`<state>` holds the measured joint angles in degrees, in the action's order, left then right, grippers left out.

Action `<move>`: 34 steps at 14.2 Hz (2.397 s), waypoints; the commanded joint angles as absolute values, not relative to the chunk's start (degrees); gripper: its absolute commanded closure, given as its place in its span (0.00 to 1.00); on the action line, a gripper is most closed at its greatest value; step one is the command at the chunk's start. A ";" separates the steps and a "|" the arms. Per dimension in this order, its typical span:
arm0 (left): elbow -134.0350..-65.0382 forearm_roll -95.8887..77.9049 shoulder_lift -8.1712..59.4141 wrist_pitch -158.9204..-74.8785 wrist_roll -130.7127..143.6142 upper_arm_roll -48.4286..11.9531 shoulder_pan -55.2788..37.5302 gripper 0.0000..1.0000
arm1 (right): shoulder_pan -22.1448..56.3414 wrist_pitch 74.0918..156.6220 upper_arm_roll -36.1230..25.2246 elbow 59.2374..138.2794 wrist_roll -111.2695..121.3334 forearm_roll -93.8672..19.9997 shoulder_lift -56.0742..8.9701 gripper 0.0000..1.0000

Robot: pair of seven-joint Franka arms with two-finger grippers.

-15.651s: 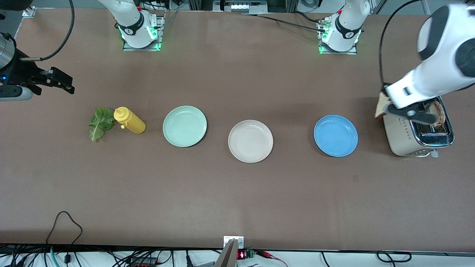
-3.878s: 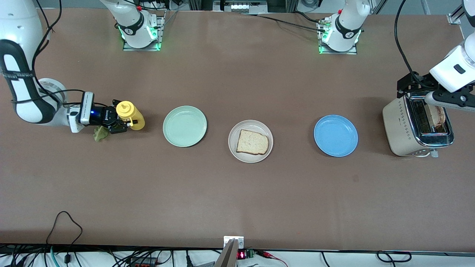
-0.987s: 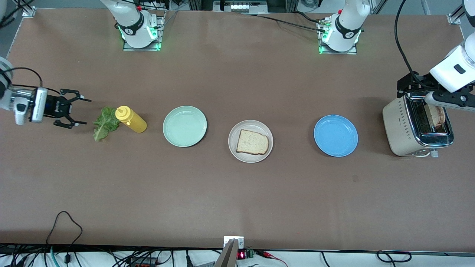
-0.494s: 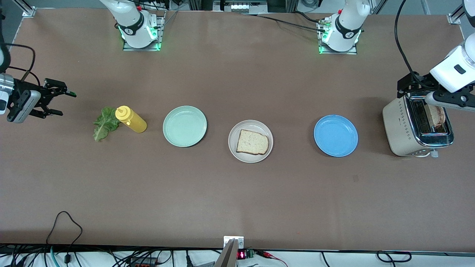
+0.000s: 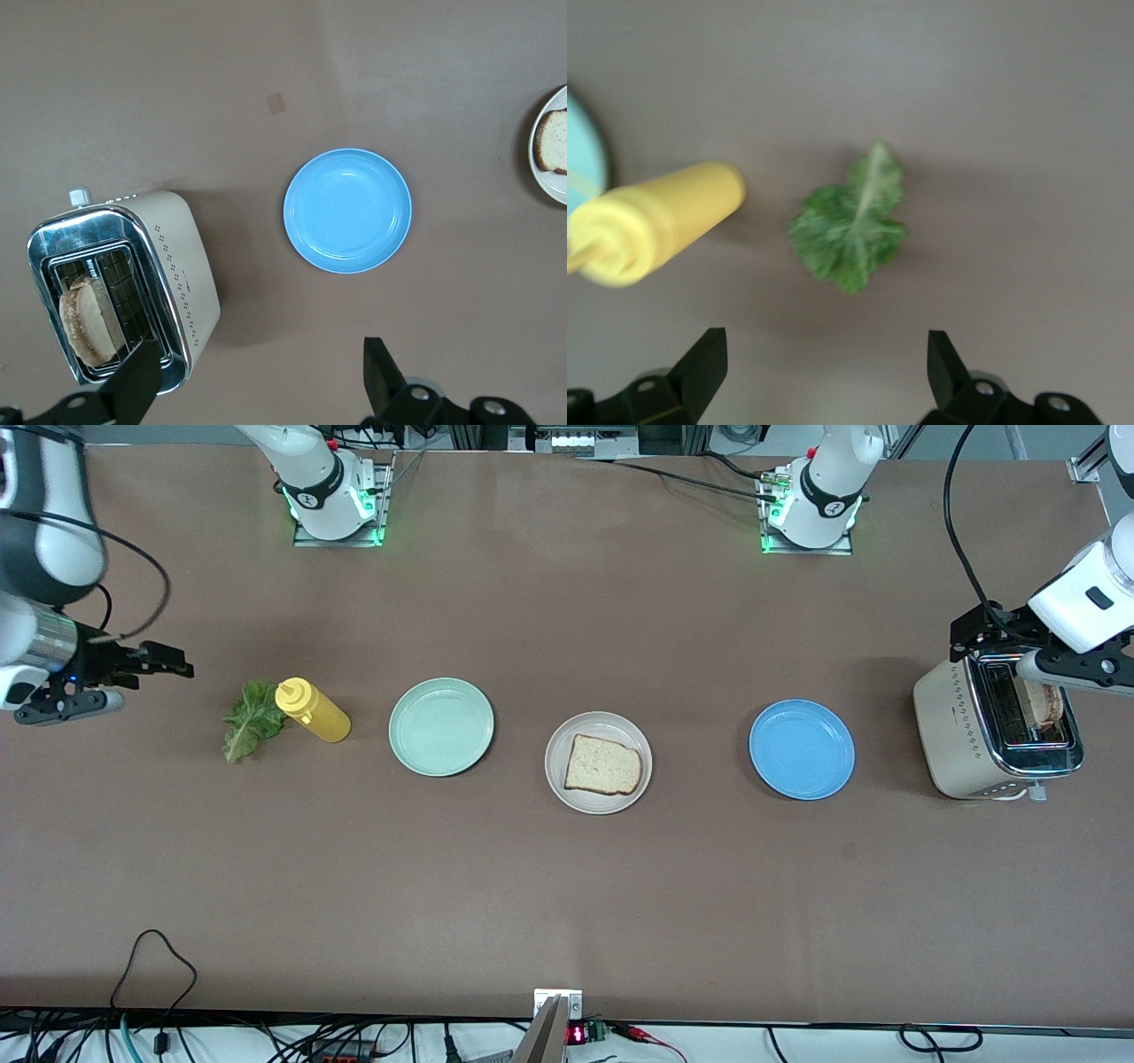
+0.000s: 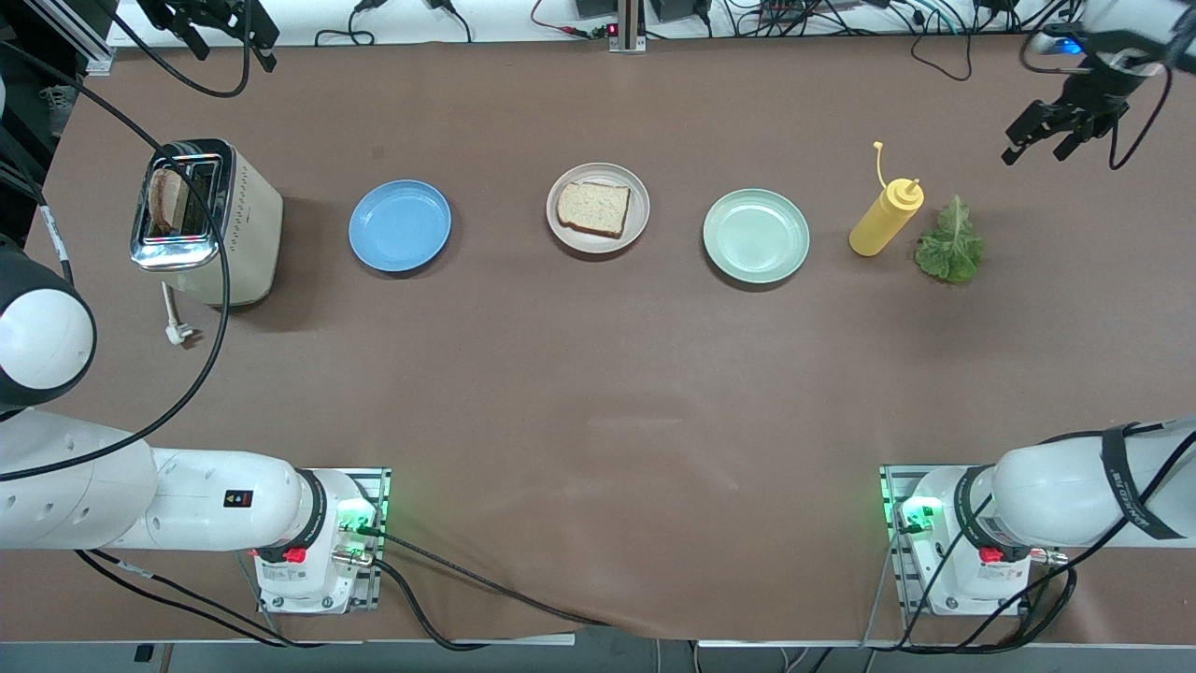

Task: Make sandwich in beige plate with both arms
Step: 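Lower the right gripper onto the lettuce leaf and grasp it, then carry the lettuce over the toast on the beige plate with the right gripper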

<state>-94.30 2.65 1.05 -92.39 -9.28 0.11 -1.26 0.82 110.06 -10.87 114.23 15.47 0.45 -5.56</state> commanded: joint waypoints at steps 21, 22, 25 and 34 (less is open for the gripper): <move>-93.25 3.78 1.49 -91.41 -8.88 0.18 -0.70 0.00 | 1.76 135.78 -10.99 114.96 7.38 2.90 -29.70 0.68; -93.25 3.78 1.49 -91.41 -8.96 0.18 -0.70 0.00 | 1.84 135.79 -11.07 114.96 7.56 2.99 -29.71 0.80; -93.25 3.78 1.49 -91.41 -8.96 0.18 -0.70 0.00 | 2.90 135.09 -11.07 114.52 8.26 2.99 -28.75 1.00; -93.25 3.78 1.49 -91.41 -9.05 0.18 -0.70 0.00 | 4.12 114.21 -10.81 104.00 36.78 3.08 -17.58 1.00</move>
